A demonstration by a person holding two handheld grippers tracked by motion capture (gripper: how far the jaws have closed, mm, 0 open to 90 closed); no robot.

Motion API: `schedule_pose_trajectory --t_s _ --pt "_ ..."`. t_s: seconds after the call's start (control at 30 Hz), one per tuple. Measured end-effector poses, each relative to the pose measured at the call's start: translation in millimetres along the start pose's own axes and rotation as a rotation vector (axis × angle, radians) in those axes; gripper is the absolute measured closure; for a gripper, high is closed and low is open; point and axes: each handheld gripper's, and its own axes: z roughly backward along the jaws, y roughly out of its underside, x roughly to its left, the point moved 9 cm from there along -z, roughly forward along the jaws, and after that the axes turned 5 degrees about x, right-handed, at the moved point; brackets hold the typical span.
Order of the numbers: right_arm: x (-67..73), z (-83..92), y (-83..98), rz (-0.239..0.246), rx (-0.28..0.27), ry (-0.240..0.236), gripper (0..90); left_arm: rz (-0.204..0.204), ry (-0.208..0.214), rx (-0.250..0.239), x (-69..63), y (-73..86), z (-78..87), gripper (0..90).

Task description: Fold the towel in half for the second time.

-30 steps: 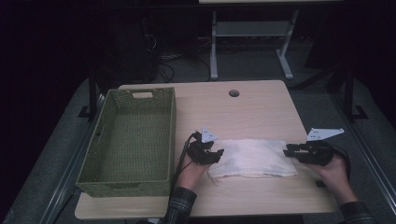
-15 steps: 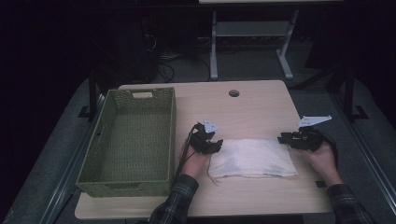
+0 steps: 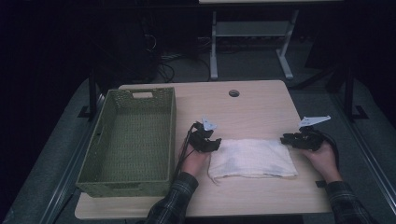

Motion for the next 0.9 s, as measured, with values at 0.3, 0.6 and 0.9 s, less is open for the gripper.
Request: schedule_pose_trajectory --t_s 0.3,0.6,0.9 --pt "1.9 -0.9 2.0 0.004 0.002 -0.028 72.1 0.013 0.003 0.02 1.5 3.9 -8.0 49.6" --pt "6.8 -0.9 2.8 -0.013 0.02 -0.056 85.7 0.023 -0.006 0.048 7.1 8.9 -15.4 54.7" --pt "5.6 -1.1 2.2 0.001 0.019 -0.053 86.0 0.063 0.003 0.076 11.1 13.0 -18.2 63.6"
